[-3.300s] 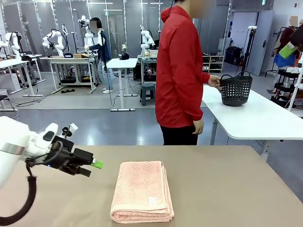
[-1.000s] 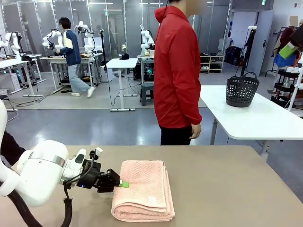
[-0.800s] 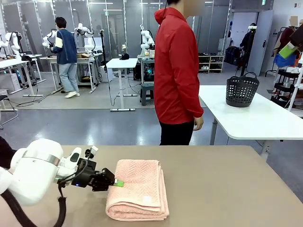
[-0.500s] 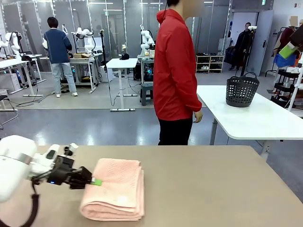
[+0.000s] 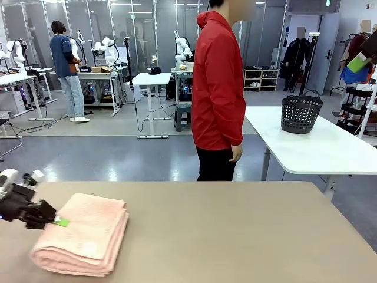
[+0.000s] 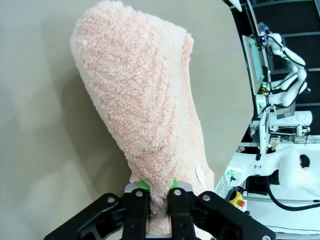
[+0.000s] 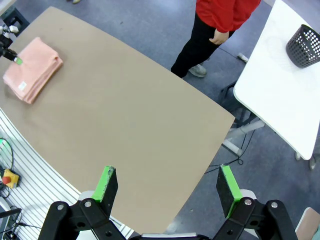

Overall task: Fold the towel.
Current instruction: Pick up the 100 cm Hotel Towel and place it on the left side of the table.

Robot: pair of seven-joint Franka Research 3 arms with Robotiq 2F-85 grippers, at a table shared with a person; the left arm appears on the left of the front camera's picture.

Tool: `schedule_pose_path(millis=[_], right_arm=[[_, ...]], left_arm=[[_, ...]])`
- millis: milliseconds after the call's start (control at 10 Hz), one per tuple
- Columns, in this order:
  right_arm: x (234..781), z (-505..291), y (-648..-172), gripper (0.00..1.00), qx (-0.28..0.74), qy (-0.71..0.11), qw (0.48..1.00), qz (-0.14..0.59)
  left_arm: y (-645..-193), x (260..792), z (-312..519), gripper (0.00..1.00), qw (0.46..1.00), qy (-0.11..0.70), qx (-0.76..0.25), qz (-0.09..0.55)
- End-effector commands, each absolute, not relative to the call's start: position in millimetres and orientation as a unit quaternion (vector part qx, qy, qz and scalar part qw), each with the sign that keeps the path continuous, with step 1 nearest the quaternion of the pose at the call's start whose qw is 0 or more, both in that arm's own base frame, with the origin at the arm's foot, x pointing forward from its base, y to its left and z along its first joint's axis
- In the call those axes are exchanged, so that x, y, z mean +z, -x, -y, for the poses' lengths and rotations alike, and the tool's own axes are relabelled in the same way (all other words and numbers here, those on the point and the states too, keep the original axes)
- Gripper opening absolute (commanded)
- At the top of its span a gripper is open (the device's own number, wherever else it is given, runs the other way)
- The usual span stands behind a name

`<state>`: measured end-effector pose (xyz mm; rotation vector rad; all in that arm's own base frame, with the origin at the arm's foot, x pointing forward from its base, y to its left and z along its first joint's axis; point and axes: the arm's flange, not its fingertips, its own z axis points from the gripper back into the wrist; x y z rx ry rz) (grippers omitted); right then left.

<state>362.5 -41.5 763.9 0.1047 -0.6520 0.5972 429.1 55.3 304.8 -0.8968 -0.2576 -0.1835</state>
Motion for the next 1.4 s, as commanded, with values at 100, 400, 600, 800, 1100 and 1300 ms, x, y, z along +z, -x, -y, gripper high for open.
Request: schedule_pose_path(millis=[100,400,600,800,1100,1300], right_arm=[[763.4,42.1,-362.5,1.00,0.293,-0.048,0.901,0.315],[763.4,42.1,-362.5,1.00,0.293,-0.048,0.901,0.315],[763.4,42.1,-362.5,1.00,0.293,-0.048,0.901,0.315],[763.4,42.1,-362.5,1.00,0.293,-0.048,0.901,0.315],[763.4,42.1,-362.5,1.00,0.293,-0.048,0.901,0.315],[763.4,42.1,-362.5,1.00,0.293,-0.048,0.901,0.315]], left_arm=[[-443.4,321.5,-119.2,0.00,0.908,0.395,-0.074,0.115],[-449.9,323.8,-152.6,0.00,0.923,0.364,-0.070,0.105],[-449.9,325.4,-153.1,0.55,0.925,0.356,-0.070,0.109],[-448.0,329.6,-150.5,0.99,0.929,0.347,-0.068,0.110],[-440.2,341.6,-152.8,1.00,0.934,0.332,-0.063,0.117],[-433.3,354.0,-156.3,1.00,0.935,0.325,-0.056,0.128]])
